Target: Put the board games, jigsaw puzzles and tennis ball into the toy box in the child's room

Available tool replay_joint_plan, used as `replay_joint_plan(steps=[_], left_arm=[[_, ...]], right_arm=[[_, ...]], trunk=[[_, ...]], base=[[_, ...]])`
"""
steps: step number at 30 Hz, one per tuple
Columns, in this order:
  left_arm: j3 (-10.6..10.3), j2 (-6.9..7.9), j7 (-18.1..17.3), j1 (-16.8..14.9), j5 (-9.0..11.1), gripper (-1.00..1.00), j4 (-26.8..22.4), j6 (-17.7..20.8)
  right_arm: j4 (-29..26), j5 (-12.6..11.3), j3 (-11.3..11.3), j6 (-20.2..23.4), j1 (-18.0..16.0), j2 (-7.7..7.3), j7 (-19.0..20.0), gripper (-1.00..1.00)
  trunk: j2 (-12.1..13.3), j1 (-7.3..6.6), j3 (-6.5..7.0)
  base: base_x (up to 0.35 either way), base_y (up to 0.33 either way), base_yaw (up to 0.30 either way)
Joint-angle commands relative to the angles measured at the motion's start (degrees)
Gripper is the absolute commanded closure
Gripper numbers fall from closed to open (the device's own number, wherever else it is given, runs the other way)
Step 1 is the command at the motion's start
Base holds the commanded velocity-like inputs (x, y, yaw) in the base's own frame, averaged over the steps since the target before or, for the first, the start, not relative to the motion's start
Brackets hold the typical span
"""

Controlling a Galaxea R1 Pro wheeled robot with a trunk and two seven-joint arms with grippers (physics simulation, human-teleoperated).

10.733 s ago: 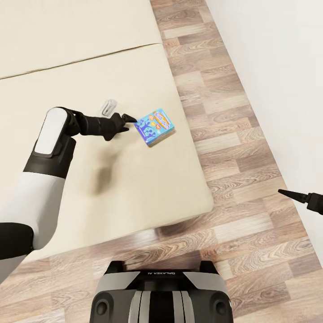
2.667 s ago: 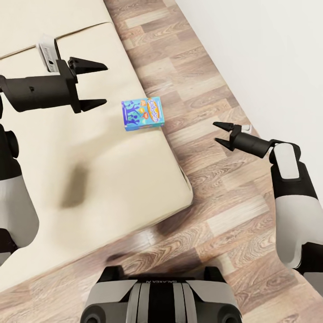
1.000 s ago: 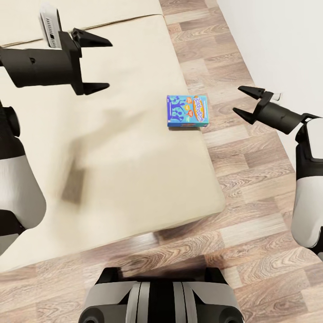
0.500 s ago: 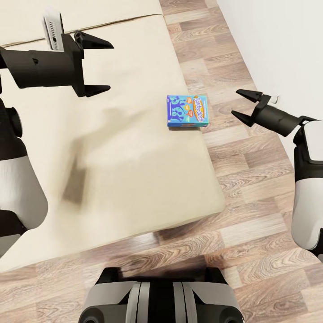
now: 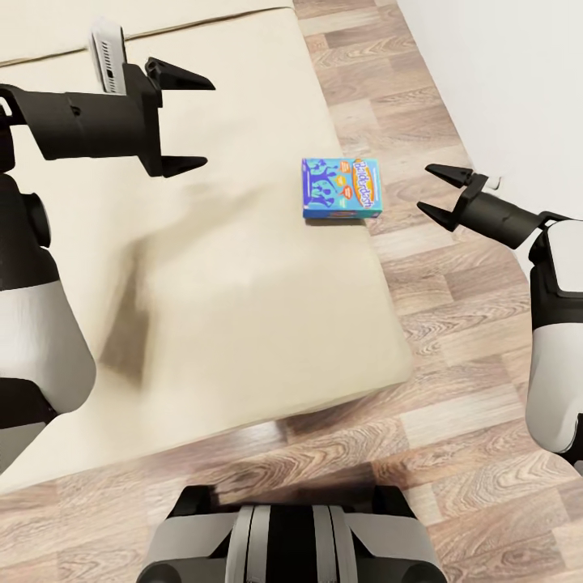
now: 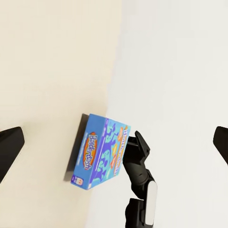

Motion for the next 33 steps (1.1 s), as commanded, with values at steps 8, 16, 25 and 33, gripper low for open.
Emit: replay_joint_plan(steps=[8,16,25,33], left_arm=[[0.07,-0.27,0.67,-0.06,0.44,-1.00,0.01,0.30],[0.07,-0.32,0.69,-0.06,0.44,-1.00,0.01,0.28],[-0.02,-0.41,0.70,-0.14,0.44,-1.00,0.15,0.28],[-0.67,-0.93,0.73,-0.92,0.44,-1.00,0.48,0.28]], right_arm=[[0.03,0.55,-0.05,0.23,-0.01,0.06,0.58,-1.00],[0.03,0.56,-0.09,0.23,0.02,0.04,0.58,-1.00],[0.03,0.65,-0.10,0.23,0.07,0.03,0.58,-1.00],[0.03,0.67,-0.06,0.23,0.08,0.03,0.58,-1.00]], trunk=[[-0.43,0.22,-0.21],[-0.43,0.22,-0.21],[-0.83,0.44,-0.34],[-2.43,1.32,-0.95]], base=[[0.000,0.000,0.000],[0.000,0.000,0.000],[0.000,0.000,0.018],[0.000,0.000,0.059]])
